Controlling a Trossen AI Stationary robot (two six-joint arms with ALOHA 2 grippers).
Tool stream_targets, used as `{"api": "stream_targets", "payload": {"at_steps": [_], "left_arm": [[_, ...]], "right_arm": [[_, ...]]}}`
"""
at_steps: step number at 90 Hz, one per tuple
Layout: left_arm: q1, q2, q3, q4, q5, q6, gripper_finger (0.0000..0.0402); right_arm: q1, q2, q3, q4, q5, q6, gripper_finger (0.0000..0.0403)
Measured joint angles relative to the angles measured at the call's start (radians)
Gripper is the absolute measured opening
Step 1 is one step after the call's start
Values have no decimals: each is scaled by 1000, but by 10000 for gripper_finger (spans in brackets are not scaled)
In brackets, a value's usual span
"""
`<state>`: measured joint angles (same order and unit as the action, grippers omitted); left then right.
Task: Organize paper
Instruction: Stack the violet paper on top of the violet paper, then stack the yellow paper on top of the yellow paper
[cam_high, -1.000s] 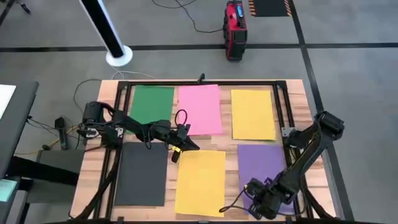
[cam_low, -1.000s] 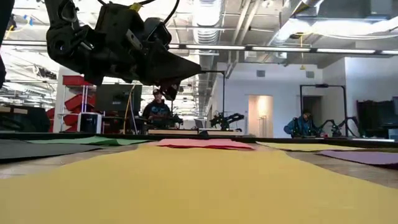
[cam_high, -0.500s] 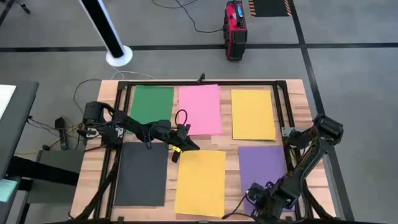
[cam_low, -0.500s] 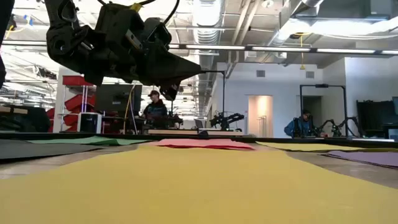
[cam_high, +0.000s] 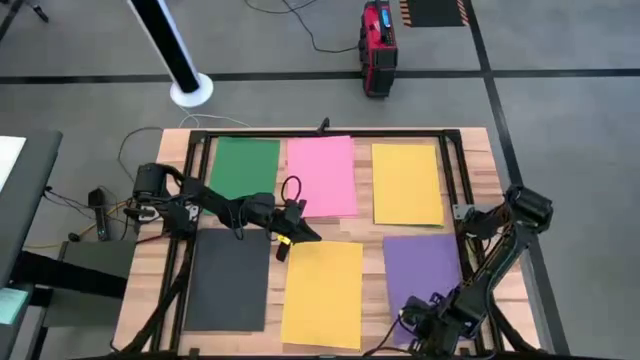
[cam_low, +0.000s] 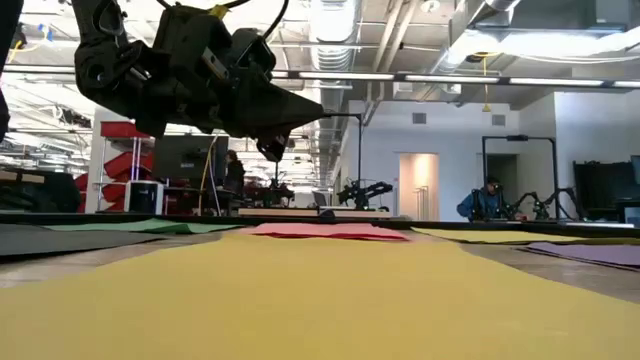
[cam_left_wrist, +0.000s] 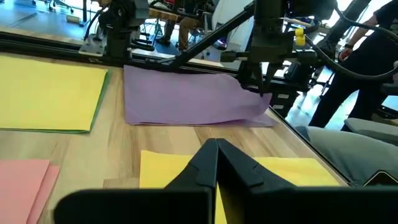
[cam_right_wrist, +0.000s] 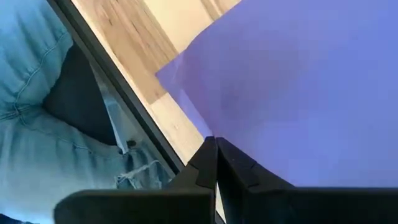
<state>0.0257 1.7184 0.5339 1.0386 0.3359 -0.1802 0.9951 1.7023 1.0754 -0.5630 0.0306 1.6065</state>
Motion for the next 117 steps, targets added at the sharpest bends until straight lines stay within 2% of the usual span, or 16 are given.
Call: {"api": "stream_targets", "payload": {"at_steps": [9, 32, 42, 52, 66, 79, 89, 117], "left_arm": [[0, 0, 0, 0, 0, 0, 0], [0, 0, 11, -1, 0, 0, 0], [0, 0, 25, 0, 0, 0, 0], [1, 0, 34, 10, 0, -9, 0], [5, 0, 34, 75, 24, -42, 0], [9, 0, 34, 109, 32, -50, 0], [24, 0, 34, 143, 50, -66, 0], [57, 0, 34, 161, 107, -79, 0]], "right_arm": [[0, 0, 0, 6, -11, 1, 33], [-20, 0, 1, 26, -39, 12, 130], [-52, -1, 1, 17, -31, -51, 146], [-92, -1, 1, -48, 107, -159, 115], [-141, -1, 1, -160, 415, -305, 15], [-166, -2, -5, -284, 646, -282, 3], [-174, -33, -78, -228, 705, -270, 1], [-196, -292, -465, 297, 770, -400, 0]]}}
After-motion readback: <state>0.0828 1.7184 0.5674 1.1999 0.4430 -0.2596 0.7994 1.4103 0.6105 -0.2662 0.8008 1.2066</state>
